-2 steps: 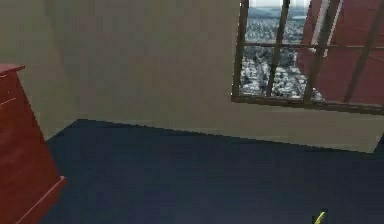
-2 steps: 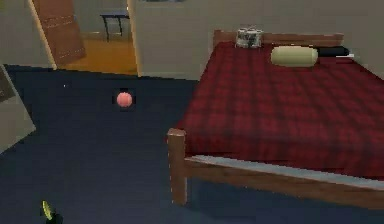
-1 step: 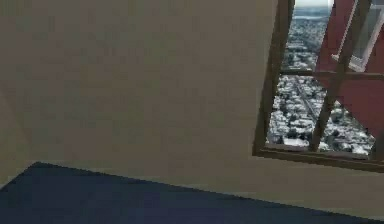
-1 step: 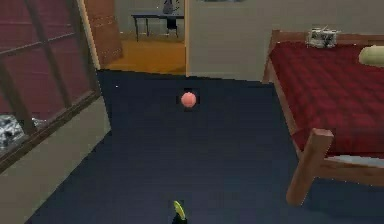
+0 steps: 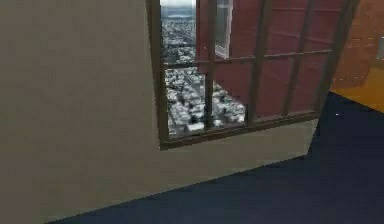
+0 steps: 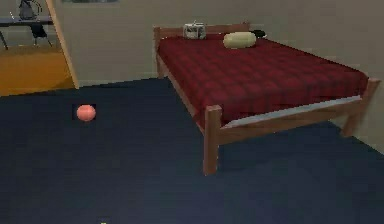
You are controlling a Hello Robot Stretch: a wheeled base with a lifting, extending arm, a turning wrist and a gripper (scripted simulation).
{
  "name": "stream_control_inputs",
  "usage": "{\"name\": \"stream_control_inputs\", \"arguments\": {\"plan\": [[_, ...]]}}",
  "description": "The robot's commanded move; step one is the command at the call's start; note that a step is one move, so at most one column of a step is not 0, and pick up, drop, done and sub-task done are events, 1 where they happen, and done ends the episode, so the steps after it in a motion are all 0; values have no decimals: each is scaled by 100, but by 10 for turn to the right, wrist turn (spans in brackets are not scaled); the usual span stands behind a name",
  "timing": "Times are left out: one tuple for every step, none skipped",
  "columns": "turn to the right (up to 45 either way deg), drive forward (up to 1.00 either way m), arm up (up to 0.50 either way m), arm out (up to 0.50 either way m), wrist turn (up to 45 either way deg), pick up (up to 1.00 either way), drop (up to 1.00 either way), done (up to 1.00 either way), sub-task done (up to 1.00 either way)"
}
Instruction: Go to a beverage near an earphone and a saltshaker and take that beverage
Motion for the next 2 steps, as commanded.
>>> {"name": "stream_control_inputs", "arguments": {"plan": [[0, 40, 0, 0, 0, 0, 0, 0, 0], [390, 0, 0, 0, 0, 0, 0, 0, 0]]}}
